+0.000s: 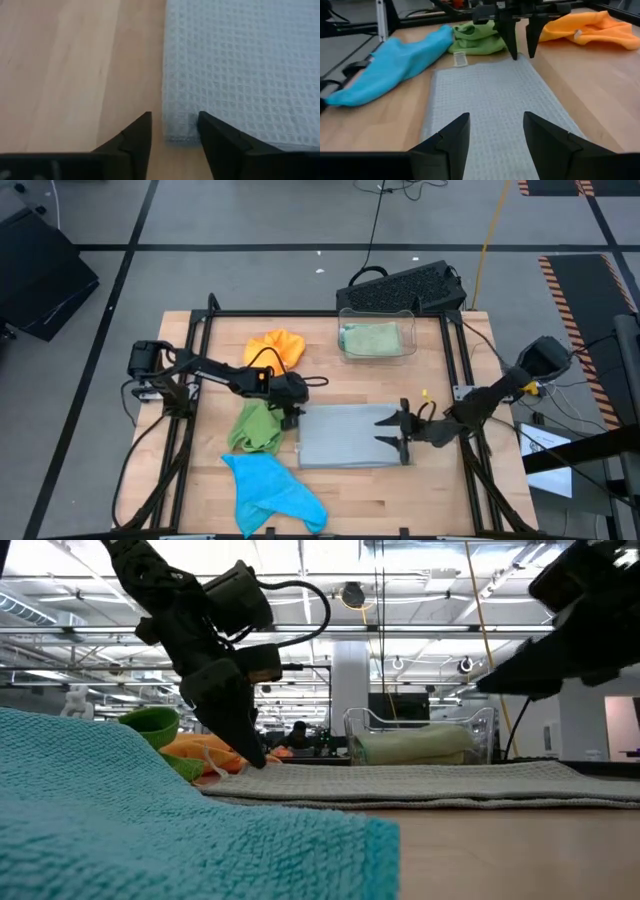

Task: Fold microfiber towels
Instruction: Fold the gray microfiber towel

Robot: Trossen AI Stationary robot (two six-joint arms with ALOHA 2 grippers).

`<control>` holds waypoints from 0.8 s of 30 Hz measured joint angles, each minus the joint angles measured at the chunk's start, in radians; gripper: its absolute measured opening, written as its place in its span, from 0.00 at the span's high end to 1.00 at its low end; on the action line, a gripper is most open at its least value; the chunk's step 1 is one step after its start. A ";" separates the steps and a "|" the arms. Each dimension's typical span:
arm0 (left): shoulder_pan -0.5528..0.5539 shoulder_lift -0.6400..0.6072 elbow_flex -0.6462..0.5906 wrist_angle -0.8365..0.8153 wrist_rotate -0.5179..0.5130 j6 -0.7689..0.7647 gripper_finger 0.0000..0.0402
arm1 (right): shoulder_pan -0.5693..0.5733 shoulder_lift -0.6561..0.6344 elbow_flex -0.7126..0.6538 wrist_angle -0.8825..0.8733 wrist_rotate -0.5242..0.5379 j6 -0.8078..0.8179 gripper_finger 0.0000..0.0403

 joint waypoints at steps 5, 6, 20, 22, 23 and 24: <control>0.003 0.000 -0.004 0.002 0.000 -0.023 0.70 | -0.085 0.117 0.000 0.161 -0.042 -0.033 0.56; 0.003 0.001 -0.004 0.005 0.000 -0.024 0.70 | -0.102 0.133 0.002 0.191 -0.063 -0.043 0.56; -0.034 0.072 -0.003 0.088 -0.004 -0.014 0.71 | -0.278 0.201 0.128 0.140 -0.186 -0.188 0.56; -0.046 0.072 -0.003 0.087 -0.020 -0.014 0.71 | -0.292 0.201 0.131 0.137 -0.186 -0.197 0.56; -0.053 0.072 -0.003 0.087 -0.030 -0.012 0.71 | -0.299 0.200 0.132 0.138 -0.186 -0.200 0.56; -0.061 0.069 -0.003 0.084 -0.039 -0.004 0.71 | -0.305 0.200 0.133 0.138 -0.186 -0.201 0.56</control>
